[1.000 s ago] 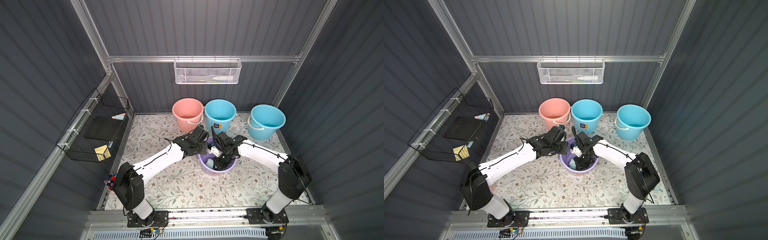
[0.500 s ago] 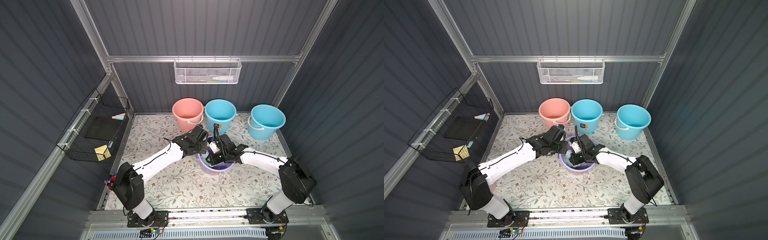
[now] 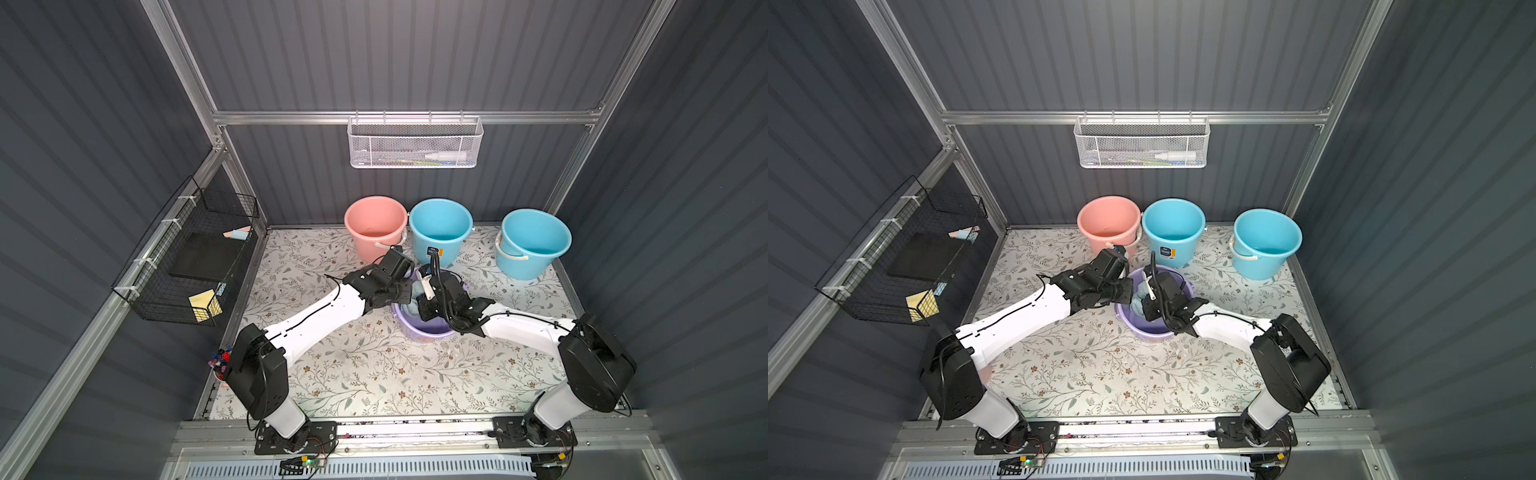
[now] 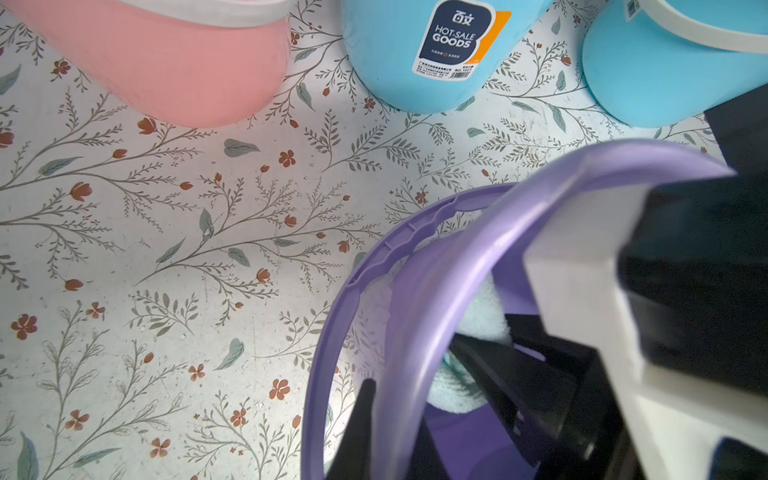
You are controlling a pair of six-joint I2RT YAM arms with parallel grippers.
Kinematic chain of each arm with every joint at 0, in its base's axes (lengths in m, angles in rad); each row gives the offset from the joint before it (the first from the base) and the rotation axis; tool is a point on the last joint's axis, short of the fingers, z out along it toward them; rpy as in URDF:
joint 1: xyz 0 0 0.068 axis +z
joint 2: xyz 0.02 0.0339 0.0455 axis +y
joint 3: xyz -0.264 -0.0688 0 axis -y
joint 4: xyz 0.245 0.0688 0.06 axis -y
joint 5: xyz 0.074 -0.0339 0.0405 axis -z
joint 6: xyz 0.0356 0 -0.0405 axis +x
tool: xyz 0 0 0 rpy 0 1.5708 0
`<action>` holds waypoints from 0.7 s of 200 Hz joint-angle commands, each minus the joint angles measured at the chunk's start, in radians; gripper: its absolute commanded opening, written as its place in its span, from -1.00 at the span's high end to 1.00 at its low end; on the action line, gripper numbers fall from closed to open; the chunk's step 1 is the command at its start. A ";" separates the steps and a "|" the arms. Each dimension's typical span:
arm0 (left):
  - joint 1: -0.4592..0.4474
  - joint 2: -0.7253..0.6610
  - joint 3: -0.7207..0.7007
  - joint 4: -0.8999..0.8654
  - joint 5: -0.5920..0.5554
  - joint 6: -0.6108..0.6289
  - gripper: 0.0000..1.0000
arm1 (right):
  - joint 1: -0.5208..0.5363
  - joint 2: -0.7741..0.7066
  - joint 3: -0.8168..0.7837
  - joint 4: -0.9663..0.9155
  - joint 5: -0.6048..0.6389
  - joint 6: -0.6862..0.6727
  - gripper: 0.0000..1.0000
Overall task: Wipe the inside of the bucket with a cloth
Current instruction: Wipe the dirt from the inside of the bucket.
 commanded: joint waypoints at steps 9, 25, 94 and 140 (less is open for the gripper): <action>-0.006 -0.035 0.000 -0.031 0.017 0.026 1.00 | 0.009 -0.018 0.062 -0.108 0.234 -0.159 1.00; -0.006 -0.036 0.006 -0.035 0.013 0.026 1.00 | 0.015 -0.018 0.090 -0.215 0.305 -0.219 1.00; -0.006 -0.033 0.024 -0.051 -0.004 0.027 1.00 | 0.017 -0.009 0.200 -0.755 0.326 -0.298 1.00; -0.006 -0.049 0.020 -0.053 -0.046 0.010 1.00 | 0.014 -0.012 0.211 -0.982 0.101 -0.335 1.00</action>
